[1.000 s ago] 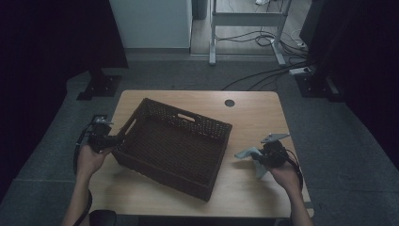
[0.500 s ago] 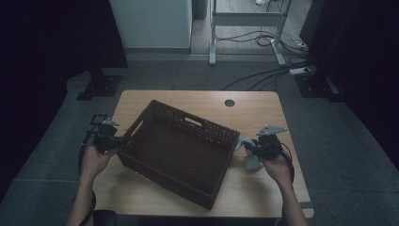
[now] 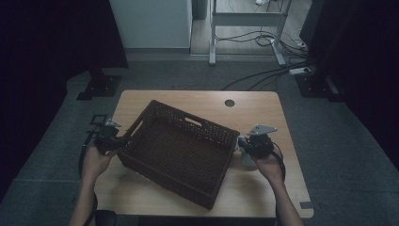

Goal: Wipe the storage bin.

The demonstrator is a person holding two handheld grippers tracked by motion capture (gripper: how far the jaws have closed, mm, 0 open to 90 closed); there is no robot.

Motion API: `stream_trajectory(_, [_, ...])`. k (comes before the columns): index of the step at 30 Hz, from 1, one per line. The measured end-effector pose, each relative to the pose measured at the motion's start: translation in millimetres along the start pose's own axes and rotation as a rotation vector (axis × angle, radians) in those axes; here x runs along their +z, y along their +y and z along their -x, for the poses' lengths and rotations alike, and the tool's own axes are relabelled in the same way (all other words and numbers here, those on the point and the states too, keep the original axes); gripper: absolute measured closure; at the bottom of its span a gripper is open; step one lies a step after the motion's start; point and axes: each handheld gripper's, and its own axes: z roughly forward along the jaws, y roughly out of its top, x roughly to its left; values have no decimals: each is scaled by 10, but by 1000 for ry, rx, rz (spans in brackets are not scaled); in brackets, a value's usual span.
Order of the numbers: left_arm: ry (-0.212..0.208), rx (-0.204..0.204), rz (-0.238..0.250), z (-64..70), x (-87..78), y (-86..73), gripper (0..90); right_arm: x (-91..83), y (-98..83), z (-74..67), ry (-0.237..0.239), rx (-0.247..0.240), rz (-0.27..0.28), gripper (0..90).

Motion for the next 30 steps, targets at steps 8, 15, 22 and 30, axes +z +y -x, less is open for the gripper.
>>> stream_trajectory(8, [17,-6,-5,17,-1,-4,833,-65,-2,-119,36,-48,-9,770])
stream_trajectory(15, [18,-13,0,18,0,-12,833,-122,-40,-192,83,-73,-12,768])
stream_trajectory(22, [14,-26,9,9,0,-30,832,-153,-43,-317,86,-121,-20,749])
stream_trajectory(30, [11,-35,12,0,-4,-47,830,-233,-70,-396,122,-143,-12,759])
